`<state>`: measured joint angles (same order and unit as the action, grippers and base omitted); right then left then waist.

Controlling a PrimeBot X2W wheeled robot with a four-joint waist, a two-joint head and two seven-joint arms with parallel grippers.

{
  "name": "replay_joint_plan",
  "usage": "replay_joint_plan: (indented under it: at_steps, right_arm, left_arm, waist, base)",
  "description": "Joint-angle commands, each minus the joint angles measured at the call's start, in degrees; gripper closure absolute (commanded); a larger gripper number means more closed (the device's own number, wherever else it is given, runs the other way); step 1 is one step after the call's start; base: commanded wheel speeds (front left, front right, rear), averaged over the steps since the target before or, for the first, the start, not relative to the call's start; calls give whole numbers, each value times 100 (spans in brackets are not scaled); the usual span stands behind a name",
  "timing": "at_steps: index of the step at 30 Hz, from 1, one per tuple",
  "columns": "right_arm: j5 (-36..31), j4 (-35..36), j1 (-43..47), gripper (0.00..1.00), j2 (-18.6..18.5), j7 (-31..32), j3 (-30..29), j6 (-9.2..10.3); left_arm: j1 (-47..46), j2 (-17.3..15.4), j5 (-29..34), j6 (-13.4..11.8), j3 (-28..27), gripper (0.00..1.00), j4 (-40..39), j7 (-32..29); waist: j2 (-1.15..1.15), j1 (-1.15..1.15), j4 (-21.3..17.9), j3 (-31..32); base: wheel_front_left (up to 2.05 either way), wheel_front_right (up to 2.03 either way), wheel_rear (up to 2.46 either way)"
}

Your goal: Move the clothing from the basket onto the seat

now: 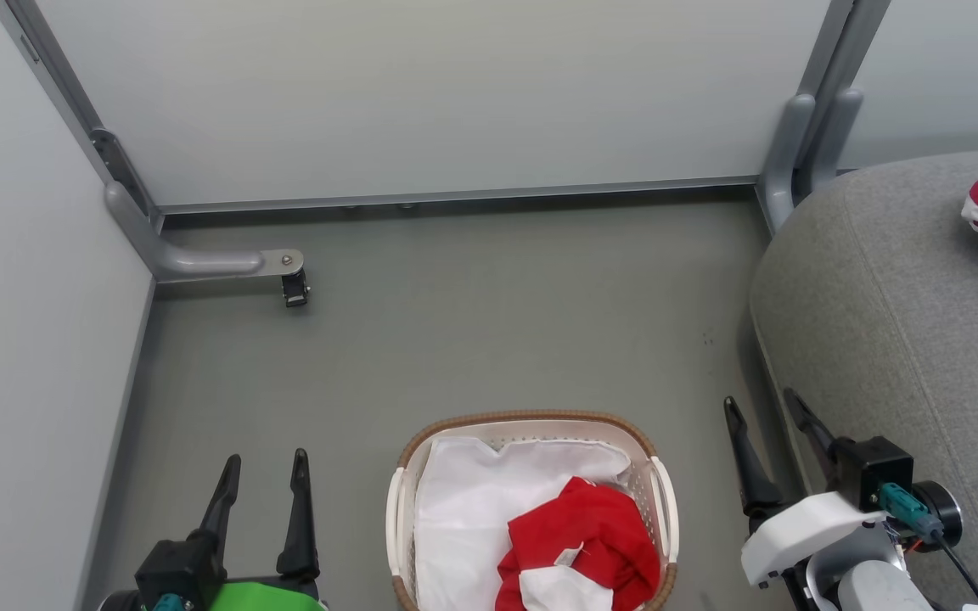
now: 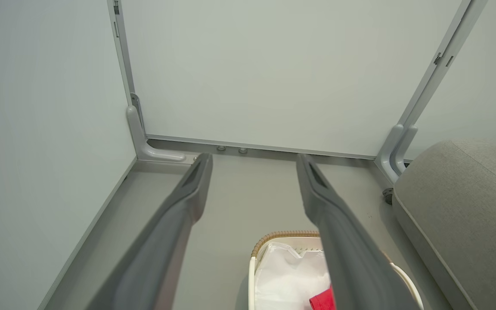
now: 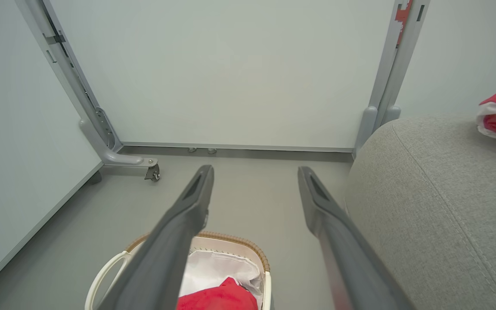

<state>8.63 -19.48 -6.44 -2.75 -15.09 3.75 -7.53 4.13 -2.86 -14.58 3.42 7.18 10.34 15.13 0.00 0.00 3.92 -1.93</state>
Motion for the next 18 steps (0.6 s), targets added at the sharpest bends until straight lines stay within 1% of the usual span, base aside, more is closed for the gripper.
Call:
replay_joint_plan:
  at_steps: [1, 18]
  right_arm:
    - [14, -6, 22, 0, -27, -11, -4, 8]
    - [43, -45, -16, 0, -26, -11, 2, 8]
  left_arm:
    - [-10, -6, -23, -40, -13, 0, 19, 3]
    - [-39, -7, 7, 3, -14, 0, 47, 3]
  waist:
    - [0, 0, 1, 1]
    - [0, 0, -8, 16]
  base:
    - [0, 0, 0]
    - [0, 0, 0]
